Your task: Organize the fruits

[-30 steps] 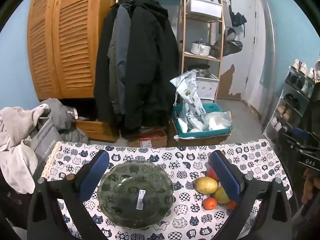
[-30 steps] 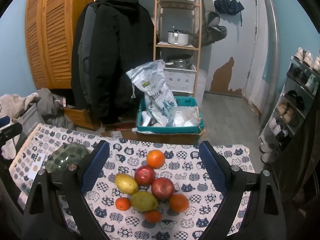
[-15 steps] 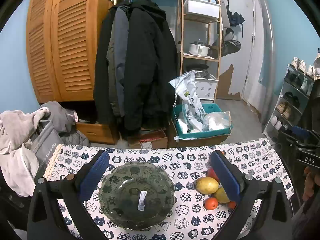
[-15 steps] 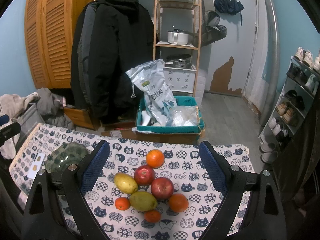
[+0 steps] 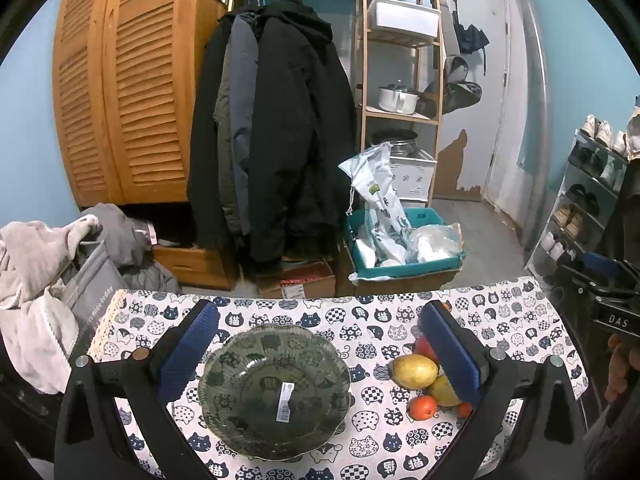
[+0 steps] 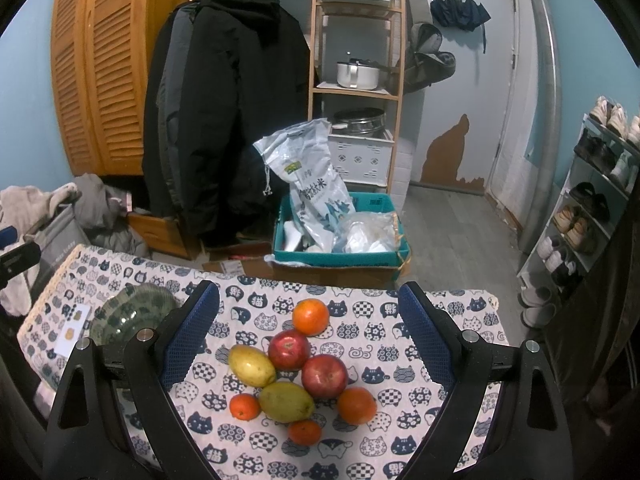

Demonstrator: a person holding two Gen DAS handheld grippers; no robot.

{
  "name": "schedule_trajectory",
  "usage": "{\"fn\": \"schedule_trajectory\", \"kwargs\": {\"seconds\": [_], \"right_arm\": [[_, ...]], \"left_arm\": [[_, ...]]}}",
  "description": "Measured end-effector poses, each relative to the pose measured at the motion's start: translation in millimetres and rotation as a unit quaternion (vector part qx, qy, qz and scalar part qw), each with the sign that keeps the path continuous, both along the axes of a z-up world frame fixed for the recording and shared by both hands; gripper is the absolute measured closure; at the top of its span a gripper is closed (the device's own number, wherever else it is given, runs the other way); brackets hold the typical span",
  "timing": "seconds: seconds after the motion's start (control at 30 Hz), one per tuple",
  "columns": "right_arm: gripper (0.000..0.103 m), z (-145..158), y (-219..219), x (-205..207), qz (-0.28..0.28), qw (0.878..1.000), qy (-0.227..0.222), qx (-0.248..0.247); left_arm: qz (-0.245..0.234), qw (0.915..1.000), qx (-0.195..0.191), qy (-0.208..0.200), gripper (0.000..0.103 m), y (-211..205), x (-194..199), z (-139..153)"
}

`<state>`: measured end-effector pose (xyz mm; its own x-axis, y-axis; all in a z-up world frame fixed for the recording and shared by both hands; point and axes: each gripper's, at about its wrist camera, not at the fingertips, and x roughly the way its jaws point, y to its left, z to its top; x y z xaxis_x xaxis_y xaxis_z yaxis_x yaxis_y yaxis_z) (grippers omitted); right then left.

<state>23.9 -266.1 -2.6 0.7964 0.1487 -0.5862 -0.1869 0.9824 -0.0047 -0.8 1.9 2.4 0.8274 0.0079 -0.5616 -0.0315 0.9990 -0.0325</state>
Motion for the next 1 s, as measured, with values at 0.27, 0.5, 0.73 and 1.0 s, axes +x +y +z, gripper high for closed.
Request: {"fn": "schedule_trajectory", "kwargs": {"seconds": [0.27, 0.5, 0.73, 1.0], "right_arm": [[0.013, 0.5, -0.5, -0.1, 0.0, 1.0, 0.0, -0.001], [0.013, 0.6, -0.2, 0.0, 0.0, 1.0, 0.0, -0.001], [0.013, 0.5, -0.1, 0.1, 0.0, 1.0, 0.0, -0.002], [0.013, 0.4, -0.2, 0.0, 0.0, 1.0, 0.0, -0.003]], "left_arm": [[0.0, 1.0, 0.001, -0.001, 0.001, -2.4, -1.4, -0.2], [0.001, 1.0, -0.001, -0.001, 0.001, -2.6, -2.0, -0.1], [0.0, 1.0, 0.0, -0.001, 0.001, -2.7, -1.9, -0.4], [0.0, 1.0, 0.0, -0.001, 0.001, -2.8, -1.8, -0.2]]}}
